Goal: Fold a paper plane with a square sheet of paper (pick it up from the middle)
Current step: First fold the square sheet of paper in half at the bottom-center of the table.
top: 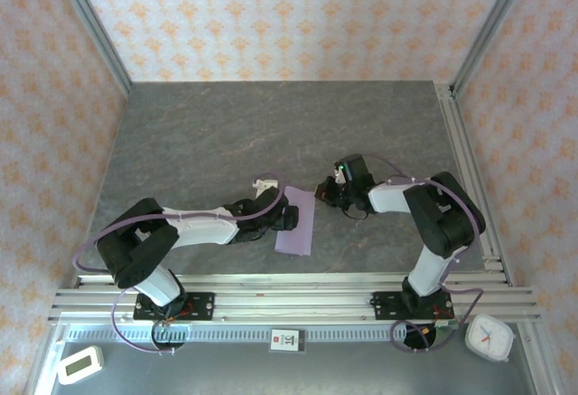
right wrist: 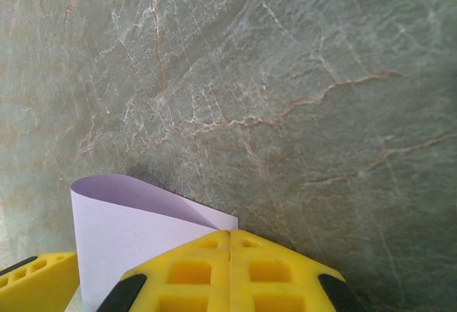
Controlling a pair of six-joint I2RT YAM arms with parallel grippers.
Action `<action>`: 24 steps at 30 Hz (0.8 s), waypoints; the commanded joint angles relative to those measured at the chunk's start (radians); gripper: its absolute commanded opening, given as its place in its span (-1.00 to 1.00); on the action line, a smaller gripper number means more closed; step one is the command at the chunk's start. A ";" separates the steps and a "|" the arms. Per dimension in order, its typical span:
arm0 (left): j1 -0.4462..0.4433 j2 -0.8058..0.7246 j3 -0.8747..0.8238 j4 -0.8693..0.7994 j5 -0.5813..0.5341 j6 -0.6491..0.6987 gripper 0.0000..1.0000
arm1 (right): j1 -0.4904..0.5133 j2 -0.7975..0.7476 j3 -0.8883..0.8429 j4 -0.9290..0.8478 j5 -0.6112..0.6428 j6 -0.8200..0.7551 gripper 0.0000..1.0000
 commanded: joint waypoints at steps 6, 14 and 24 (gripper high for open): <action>0.002 -0.033 -0.025 0.024 -0.030 -0.046 0.99 | 0.006 0.056 0.048 0.037 -0.031 0.000 -1.00; 0.002 -0.032 -0.037 0.052 -0.035 -0.090 0.99 | 0.006 -0.032 0.056 -0.020 0.028 -0.024 -1.00; 0.003 -0.029 -0.037 0.076 -0.028 -0.112 0.99 | 0.007 -0.163 -0.012 -0.043 0.101 -0.022 -1.00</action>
